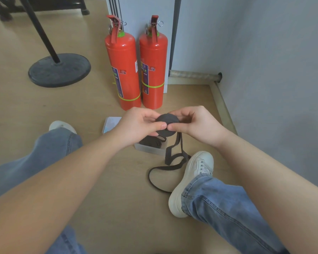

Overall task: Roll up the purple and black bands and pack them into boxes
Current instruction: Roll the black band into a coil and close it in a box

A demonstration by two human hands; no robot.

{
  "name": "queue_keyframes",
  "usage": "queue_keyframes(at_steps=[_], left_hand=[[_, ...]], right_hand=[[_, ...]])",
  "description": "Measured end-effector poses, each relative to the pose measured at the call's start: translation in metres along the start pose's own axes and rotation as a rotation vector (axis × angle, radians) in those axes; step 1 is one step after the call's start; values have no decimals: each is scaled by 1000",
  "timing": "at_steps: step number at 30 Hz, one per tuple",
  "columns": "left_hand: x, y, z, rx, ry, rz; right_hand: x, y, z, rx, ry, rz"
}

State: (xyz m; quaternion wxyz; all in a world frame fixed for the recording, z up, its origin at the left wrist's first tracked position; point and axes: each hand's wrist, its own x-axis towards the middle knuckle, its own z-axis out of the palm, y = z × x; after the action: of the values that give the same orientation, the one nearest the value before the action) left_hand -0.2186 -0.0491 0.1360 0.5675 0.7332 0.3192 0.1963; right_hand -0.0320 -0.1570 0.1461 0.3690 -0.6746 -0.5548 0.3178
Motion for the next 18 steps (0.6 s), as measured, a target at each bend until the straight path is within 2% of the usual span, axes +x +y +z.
queue_keyframes(at_steps=[3, 6, 13, 16, 18], left_hand=[[0, 1, 1, -131, 28, -26], [-1, 1, 0, -127, 4, -33], [0, 2, -3, 183, -30, 65], [1, 5, -6, 294, -13, 94], [2, 4, -7, 201, 3, 71]], right_hand=[[-3, 4, -4, 145, -31, 29], [-2, 6, -5, 89, -16, 29], [0, 6, 4, -201, -54, 0], [2, 7, 9, -169, -38, 3], [2, 7, 9, -84, -16, 15]])
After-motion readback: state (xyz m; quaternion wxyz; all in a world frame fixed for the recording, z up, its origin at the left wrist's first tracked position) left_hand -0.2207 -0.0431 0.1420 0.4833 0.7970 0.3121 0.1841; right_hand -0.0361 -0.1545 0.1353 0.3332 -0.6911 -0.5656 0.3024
